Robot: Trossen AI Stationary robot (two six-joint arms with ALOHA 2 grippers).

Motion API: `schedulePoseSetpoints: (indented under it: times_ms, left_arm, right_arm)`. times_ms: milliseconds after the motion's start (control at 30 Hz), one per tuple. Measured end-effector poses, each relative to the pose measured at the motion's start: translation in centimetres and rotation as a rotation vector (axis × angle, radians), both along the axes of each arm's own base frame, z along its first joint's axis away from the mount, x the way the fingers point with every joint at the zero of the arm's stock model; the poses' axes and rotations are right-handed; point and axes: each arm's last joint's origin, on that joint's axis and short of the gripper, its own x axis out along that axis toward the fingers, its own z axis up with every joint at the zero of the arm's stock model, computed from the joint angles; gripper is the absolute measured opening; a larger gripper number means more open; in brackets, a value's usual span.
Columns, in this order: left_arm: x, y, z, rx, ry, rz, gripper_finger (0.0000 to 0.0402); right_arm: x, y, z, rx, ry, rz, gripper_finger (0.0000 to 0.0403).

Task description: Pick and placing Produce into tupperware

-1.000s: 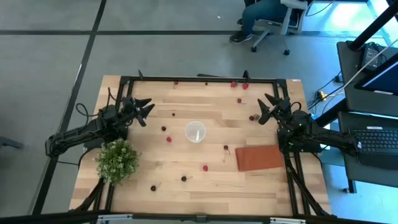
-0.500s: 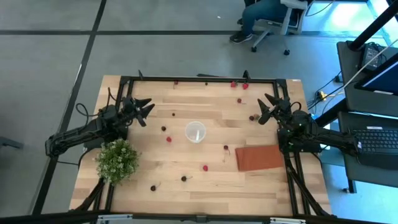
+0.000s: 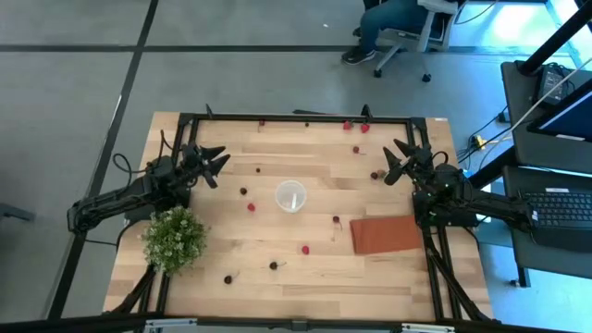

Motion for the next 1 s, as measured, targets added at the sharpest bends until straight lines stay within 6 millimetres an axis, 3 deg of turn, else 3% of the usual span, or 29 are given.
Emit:
schedulePoseSetpoints:
  times_ms: [367,567,1000]
  left_arm:
    - [0.0,0.0,0.0,0.0,0.0,0.0,0.0188]
    - [0.0,0.0,0.01,0.0,-0.001,0.0,0.0188]
    - [-0.04,0.05,0.02,0.021,0.013,0.023,0.0188]
  right_arm:
    - [-0.01,0.0,0.11,-0.003,-0.013,0.0,0.024]
    - [0.01,0.06,0.68,0.087,-0.194,0.043,0.024]
    - [0.02,0.06,0.76,0.084,-0.201,0.043,0.024]
